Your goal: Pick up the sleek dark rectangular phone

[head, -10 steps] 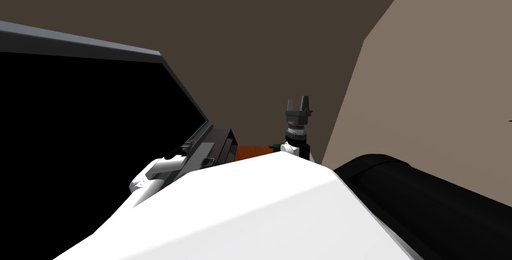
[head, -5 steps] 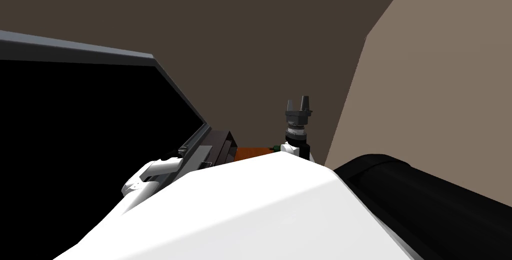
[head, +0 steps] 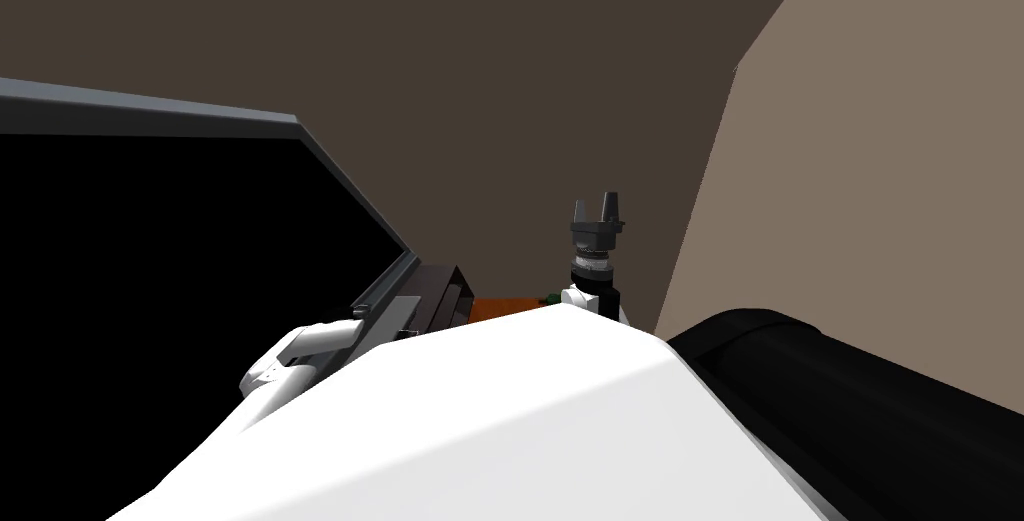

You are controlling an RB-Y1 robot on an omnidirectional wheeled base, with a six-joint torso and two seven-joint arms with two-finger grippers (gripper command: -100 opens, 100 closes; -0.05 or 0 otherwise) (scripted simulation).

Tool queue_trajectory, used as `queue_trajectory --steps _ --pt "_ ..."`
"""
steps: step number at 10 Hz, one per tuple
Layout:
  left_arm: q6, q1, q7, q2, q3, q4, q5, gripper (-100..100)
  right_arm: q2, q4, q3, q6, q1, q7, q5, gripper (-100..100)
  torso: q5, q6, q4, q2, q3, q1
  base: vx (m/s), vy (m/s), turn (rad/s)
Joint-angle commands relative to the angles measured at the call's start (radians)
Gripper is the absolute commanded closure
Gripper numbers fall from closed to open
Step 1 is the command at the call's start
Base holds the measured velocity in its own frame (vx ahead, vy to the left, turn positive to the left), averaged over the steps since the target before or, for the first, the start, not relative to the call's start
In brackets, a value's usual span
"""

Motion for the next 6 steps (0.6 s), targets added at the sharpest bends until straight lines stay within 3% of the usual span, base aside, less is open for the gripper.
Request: queue_trajectory --steps 1,5,6 --pt "0.050 -0.007 -0.015 -0.001 0.000 0.030 0.009 -100 0.000 0.000 0.000 0.000 0.000 0.000 0.000 0 0.000 0.000 0.000 0.000 0.000 0.000 0.064 -0.065 0.019" --pt "0.131 -0.015 -0.033 -0.017 -0.002 0.065 0.023 -100 0.000 0.000 0.000 0.000 0.000 0.000 0.000 0 0.001 0.000 0.001 0.003 0.002 0.004 0.007 0.000 -0.023" --pt "0.131 -0.015 -0.033 -0.017 -0.002 0.065 0.023 -100 0.000 0.000 0.000 0.000 0.000 0.000 0.000 0 0.001 0.000 0.001 0.003 0.002 0.004 0.000 0.000 0.000"
